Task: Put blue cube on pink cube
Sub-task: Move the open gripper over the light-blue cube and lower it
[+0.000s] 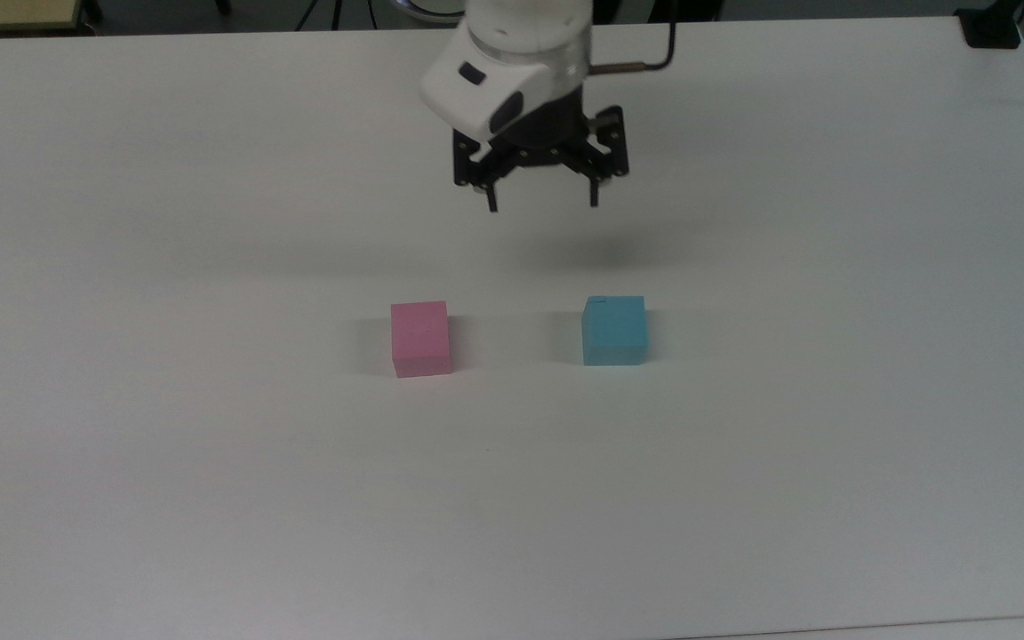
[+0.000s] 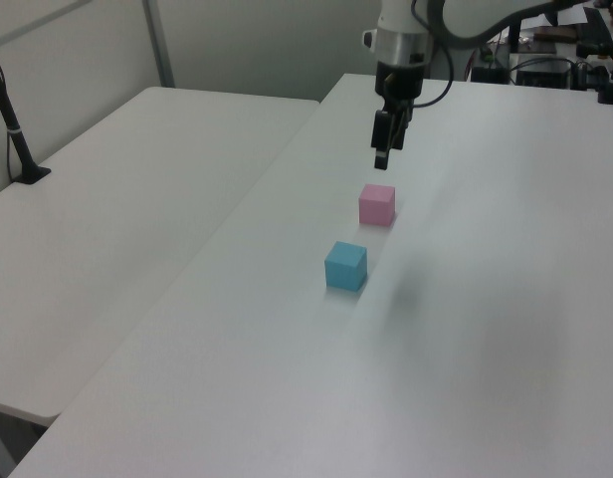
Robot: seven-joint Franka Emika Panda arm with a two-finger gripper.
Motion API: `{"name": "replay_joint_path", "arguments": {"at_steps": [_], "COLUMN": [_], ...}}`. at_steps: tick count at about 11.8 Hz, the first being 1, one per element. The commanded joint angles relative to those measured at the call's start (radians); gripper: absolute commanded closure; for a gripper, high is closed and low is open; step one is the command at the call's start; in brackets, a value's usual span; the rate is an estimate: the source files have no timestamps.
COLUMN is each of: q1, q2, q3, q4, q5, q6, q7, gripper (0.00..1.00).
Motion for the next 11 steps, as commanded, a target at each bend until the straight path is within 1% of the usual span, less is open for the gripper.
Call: {"name": "replay_joint_path", "arguments": {"at_steps": [1, 3, 5, 6, 8, 11], "q1": [0.054, 0.06, 0.086, 0.091, 0.094, 0.092], "q2": [0.046, 0.073, 0.118, 0.145, 0.179, 0.233], "q3": [-0.007, -0.007, -0.007, -0.005, -0.005, 0.013], "q4": [0.01, 0.012, 0.012, 0.012, 0.014, 0.056], "q5": [-0.01, -0.014, -0.02, -0.049, -0.083, -0.105], "q6": [0.064, 0.089, 0.159, 0.181, 0.196, 0.198], "q7": [0.121, 0.145, 0.192, 0.214, 0.247, 0.267], "gripper": [0.0, 0.0, 0.0, 0.0, 0.0, 0.0]}}
